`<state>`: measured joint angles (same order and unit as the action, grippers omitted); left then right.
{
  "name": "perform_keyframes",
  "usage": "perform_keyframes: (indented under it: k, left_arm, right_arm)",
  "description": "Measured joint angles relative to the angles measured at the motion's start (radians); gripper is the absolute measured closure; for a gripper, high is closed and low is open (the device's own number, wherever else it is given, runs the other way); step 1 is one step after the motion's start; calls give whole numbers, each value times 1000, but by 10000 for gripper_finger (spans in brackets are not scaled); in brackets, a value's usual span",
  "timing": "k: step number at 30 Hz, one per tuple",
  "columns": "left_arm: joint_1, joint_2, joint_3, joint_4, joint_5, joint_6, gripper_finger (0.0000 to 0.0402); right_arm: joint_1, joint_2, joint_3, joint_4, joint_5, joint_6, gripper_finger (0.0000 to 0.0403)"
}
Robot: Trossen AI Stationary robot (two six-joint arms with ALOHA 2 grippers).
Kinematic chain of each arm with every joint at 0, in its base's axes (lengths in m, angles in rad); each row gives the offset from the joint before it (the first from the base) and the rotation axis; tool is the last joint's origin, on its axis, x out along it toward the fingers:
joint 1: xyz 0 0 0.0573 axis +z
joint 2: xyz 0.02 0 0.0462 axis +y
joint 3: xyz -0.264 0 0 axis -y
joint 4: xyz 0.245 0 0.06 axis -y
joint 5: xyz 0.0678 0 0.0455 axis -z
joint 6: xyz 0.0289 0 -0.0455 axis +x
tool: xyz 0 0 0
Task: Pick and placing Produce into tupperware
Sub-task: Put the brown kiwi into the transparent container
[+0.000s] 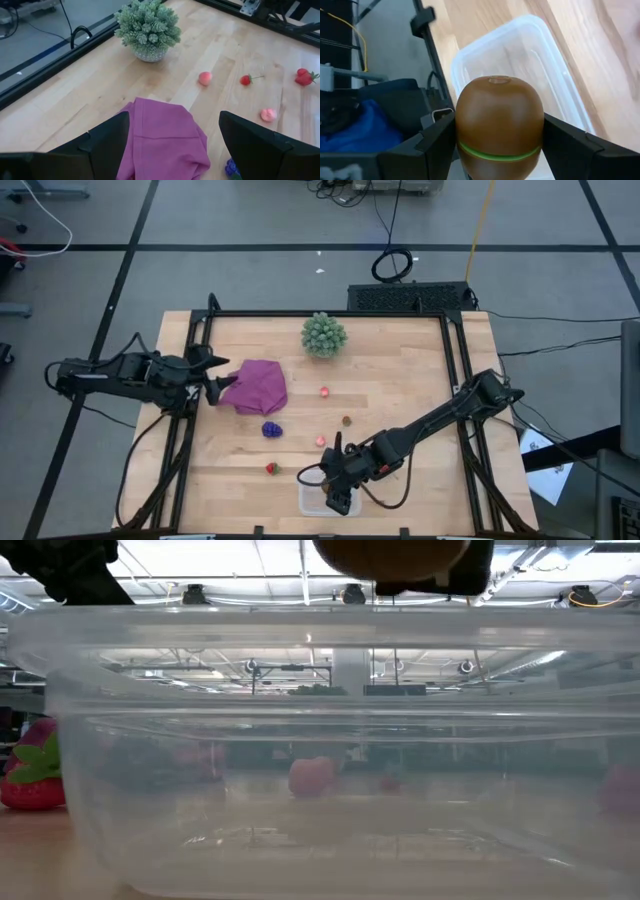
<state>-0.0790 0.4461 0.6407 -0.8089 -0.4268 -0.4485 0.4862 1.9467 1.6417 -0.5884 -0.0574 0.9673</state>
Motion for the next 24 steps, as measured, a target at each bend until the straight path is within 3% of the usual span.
perform_keyframes:
  k: [18,24]
  left_arm:
    - [0,0,0,-1,-17,2,89]
    - [0,0,0,-1,-17,2,89]
  right_arm:
    - [0,40,-28,-47,36,103,151]
    - [0,41,-88,26,30,122,151]
